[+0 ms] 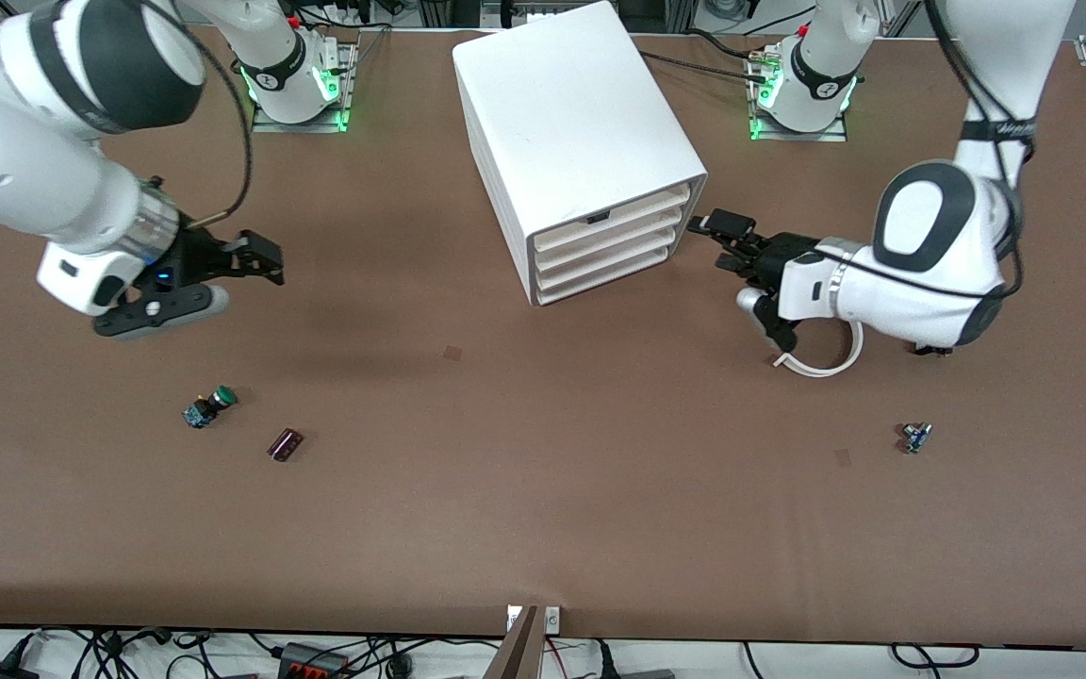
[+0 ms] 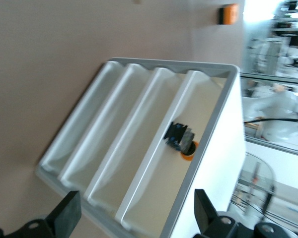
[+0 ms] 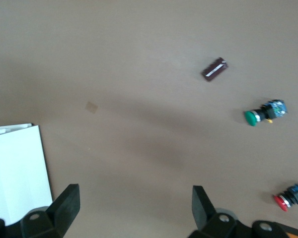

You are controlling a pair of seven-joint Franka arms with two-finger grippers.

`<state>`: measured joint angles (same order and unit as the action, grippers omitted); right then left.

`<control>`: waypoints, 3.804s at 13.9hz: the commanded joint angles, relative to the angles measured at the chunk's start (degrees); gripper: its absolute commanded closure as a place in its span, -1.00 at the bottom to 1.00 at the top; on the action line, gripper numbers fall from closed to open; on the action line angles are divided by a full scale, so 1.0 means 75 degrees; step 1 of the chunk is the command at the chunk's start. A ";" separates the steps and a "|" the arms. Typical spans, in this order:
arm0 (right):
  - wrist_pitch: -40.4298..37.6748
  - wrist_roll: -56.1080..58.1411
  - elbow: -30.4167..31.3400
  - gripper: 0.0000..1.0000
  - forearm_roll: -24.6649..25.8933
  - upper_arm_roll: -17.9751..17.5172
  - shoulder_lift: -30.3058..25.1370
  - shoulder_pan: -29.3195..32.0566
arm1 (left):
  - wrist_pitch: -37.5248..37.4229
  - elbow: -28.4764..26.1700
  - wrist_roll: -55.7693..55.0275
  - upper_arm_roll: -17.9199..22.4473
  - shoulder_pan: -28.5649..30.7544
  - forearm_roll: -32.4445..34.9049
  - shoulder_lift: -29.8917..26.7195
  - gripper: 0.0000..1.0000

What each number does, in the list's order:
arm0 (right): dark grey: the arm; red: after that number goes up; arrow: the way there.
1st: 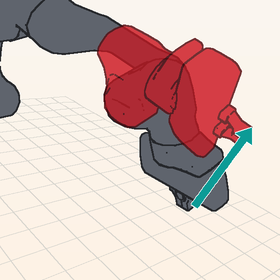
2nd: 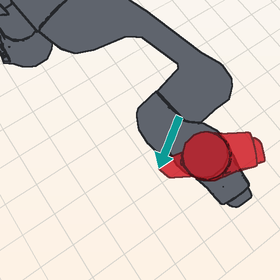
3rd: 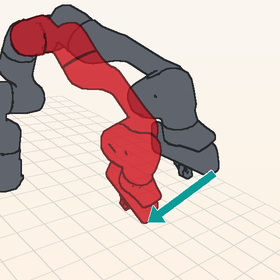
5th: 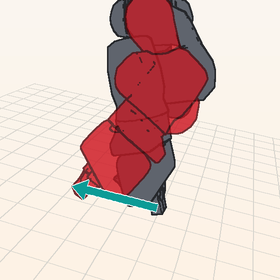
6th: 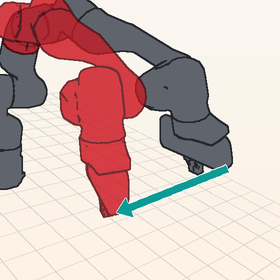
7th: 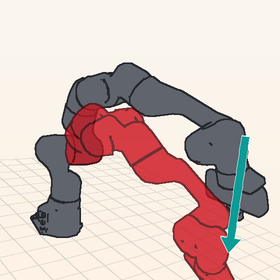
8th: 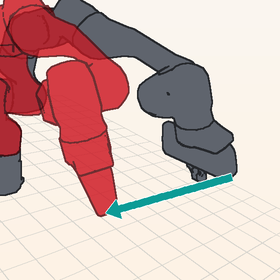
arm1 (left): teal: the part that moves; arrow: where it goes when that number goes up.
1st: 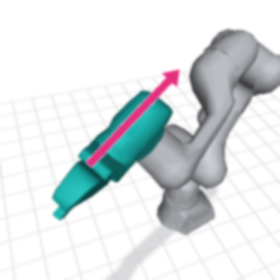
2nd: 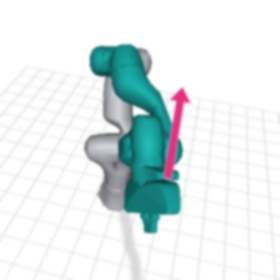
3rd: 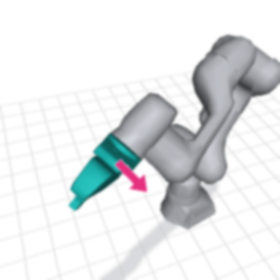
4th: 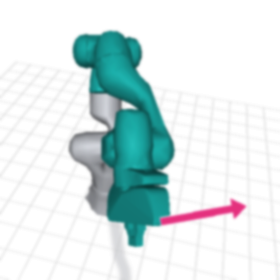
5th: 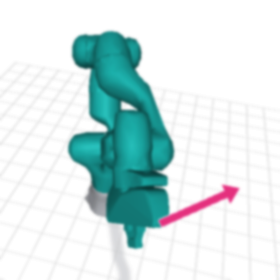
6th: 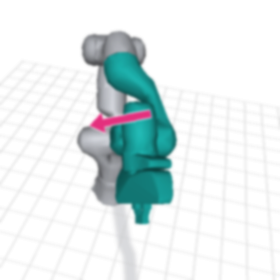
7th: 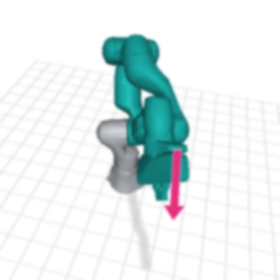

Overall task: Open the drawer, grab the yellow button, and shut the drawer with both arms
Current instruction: 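Pull the bottom drawer open with the left gripper, then lower the right gripper into the drawer and grasp the orange button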

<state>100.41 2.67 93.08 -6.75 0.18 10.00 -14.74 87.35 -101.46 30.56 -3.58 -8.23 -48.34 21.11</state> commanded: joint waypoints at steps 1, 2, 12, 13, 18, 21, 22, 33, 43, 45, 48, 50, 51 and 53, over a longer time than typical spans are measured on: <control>-0.0018 0.0008 -0.0153 -1.00 -0.0154 0.0070 0.0073 -0.0121 | -0.0092 -0.0287 0.0868 -0.0237 0.0007 -0.0854 0.0337 -1.00; -0.0018 -0.0004 -0.0153 -1.00 -0.0166 0.0070 0.0096 -0.0121 | -0.0081 -0.0428 0.1044 -0.0250 -0.0004 -0.1123 0.0385 -0.99; -0.0018 0.0019 -0.0598 -1.00 -0.0178 0.0058 0.0389 -0.0133 | -0.0256 -0.1201 0.3049 -0.0519 0.0043 -0.2004 0.0948 -0.27; -0.0018 0.0008 -0.0599 -1.00 -0.0178 0.0058 0.0378 -0.0226 | -0.0256 -0.1412 0.3317 -0.0519 0.0008 -0.2190 0.0948 -0.19; 0.0332 -0.0529 -0.1055 -1.00 -0.0365 0.0070 0.0775 -0.0928 | -0.0268 -0.1765 0.3882 -0.0672 0.0078 -0.2555 0.0959 0.73; 0.0942 -0.0952 -0.1079 -1.00 -0.0377 0.0058 0.0881 -0.1257 | -0.0256 -0.1765 0.3870 -0.0648 0.0124 -0.2532 0.0983 0.90; 0.1013 -0.1069 -0.1079 -1.00 -0.0377 0.0058 0.0893 -0.1316 | -0.0256 -0.1719 0.3859 -0.0637 0.0206 -0.2497 0.1017 0.94; 0.2161 -0.1726 -0.1114 -1.00 -0.0377 0.0058 0.1233 -0.2663 | -0.0198 0.0214 0.2969 -0.0414 0.0664 -0.2098 0.2260 0.93; 0.3321 -0.2288 -0.1126 -1.00 -0.0353 0.0070 0.1701 -0.3542 | -0.0198 0.0871 0.2278 -0.0144 0.0734 -0.1712 0.2389 -1.00; 0.3381 -0.2499 -0.1439 -1.00 -0.0307 0.0070 0.1934 -0.3776 | -0.0245 0.0883 0.1345 -0.0121 0.0804 -0.1653 0.2215 -1.00; 0.3217 -0.2956 -0.2331 -1.00 -0.0283 0.0093 0.2614 -0.4057 | -0.0280 0.1292 -0.0834 -0.0179 0.0781 -0.0683 0.1629 -1.00; 0.3229 -0.3202 -0.2531 -1.00 -0.0213 0.0128 0.2872 -0.4222 | -0.0292 0.1561 -0.1646 -0.0180 0.0781 -0.0051 0.1405 -1.00; 0.3217 -0.3215 -0.2579 -1.00 -0.0085 0.0128 0.2943 -0.4304 | -0.0292 0.1760 -0.1939 -0.0145 0.0769 0.0567 0.1347 -1.00; 0.3217 -0.3215 -0.2602 -1.00 -0.0037 0.0128 0.3060 -0.4445 | -0.0292 0.2182 -0.2617 -0.0121 0.0793 0.1984 0.1241 -1.00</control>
<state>125.68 -20.04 76.27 -7.98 0.32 31.16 -46.55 85.57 -87.82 15.83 -4.79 -2.27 -41.34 31.14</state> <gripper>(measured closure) 0.000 0.000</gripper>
